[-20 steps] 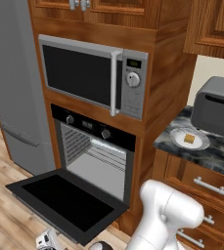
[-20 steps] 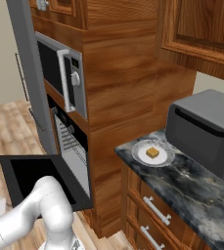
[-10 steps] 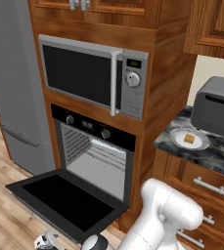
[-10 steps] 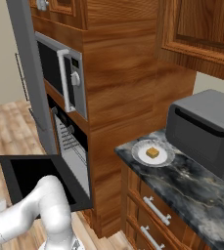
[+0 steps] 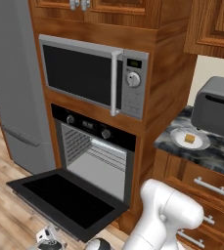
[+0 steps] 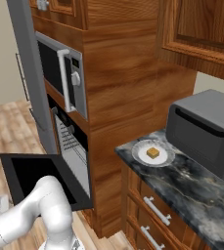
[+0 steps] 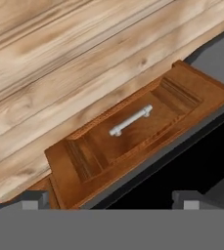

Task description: Take the baked cake out of the oven and place it on the plate for cooling. Then close the oven door.

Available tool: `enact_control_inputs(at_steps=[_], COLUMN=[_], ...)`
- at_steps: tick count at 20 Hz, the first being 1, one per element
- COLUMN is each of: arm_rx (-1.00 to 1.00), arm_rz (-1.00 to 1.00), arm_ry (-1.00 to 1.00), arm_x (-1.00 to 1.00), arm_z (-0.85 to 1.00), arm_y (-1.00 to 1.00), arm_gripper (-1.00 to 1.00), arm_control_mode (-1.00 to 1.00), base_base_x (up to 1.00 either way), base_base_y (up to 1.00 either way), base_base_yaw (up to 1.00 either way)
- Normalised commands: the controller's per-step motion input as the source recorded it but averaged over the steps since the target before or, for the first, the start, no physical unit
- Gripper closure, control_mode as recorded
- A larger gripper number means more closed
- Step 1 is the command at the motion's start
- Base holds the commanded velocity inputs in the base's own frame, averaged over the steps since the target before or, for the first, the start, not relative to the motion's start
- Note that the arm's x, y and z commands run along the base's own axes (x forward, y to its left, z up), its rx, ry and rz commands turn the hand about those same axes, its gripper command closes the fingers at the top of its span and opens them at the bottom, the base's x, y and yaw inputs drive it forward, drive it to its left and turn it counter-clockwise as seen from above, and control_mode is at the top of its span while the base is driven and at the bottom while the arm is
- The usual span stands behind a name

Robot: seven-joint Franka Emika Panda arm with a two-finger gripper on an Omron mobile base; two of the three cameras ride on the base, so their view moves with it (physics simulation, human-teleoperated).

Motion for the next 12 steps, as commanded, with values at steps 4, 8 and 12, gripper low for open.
enact_control_inputs(at_steps=[4, 8, 12], arm_rx=[0.00, 0.00, 0.00], arm_rz=[-0.19, -0.24, -0.29], arm_ry=[-0.24, -0.21, -0.19], arm_x=[0.26, 0.61, 0.97], arm_z=[-0.12, -0.13, -0.08], arm_y=[-0.14, -0.41, -0.54], arm_gripper=[-1.00, -1.00, -1.00], arm_control_mode=[-1.00, -1.00, -1.00], base_base_x=[0.00, 0.00, 0.00], base_base_y=[0.00, 0.00, 0.00], base_base_yaw=[0.00, 0.00, 0.00])
